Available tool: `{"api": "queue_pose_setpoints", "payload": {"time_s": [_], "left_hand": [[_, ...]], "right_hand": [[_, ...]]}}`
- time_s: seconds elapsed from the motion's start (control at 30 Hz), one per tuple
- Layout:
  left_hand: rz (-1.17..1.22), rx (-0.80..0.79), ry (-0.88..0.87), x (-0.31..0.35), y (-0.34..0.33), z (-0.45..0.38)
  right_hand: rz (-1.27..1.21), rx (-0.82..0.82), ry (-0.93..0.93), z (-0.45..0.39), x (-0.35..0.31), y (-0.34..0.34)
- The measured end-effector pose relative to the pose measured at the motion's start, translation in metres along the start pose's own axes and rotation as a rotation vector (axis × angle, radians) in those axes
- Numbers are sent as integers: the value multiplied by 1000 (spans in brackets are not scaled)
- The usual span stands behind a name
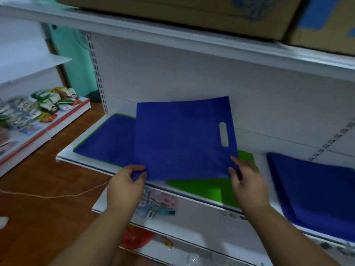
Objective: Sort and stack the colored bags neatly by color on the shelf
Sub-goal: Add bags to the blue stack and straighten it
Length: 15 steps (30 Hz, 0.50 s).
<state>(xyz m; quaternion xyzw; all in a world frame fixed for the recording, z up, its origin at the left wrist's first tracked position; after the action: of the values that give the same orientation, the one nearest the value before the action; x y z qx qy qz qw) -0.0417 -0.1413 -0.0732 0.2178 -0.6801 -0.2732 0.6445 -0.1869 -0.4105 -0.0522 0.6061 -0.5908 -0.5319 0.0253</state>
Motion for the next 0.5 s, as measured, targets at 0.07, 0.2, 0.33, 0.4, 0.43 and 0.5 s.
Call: {"api": "queue_pose_setpoints", "payload": {"time_s": [0.07,0.2,0.33,0.4,0.43,0.5], "left_hand": [[-78,-21,-94,24,-20,12],[-155,-48,-259,78,-70,47],[-222,-109,-376,139,-135,92],[-267,-130,-440,168,-169,117],[-295,-143,-466,180,-185,128],[-345,-178,-504,202,-213,150]], "right_hand": [[18,25,-51,4,26,25],[78,42,-158,15,87,83],[175,37,-253,24,154,158],[212,34,-287,29,188,194],[223,28,-301,31,203,211],[256,5,-340,35,232,239]]}}
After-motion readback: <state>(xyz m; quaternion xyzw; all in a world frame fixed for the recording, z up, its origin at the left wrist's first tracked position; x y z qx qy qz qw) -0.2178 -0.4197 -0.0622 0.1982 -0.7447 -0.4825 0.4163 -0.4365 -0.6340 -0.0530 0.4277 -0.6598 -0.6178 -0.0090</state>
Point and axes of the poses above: each hand's wrist, its own z-axis away from the middle knuckle, its own y-axis out of the back of the hand, x = y × z, the point moved 1 cm from there along -z, towards the middle knuckle, and after that the axes turned 9 degrees about -z, right-handed, at the moved point
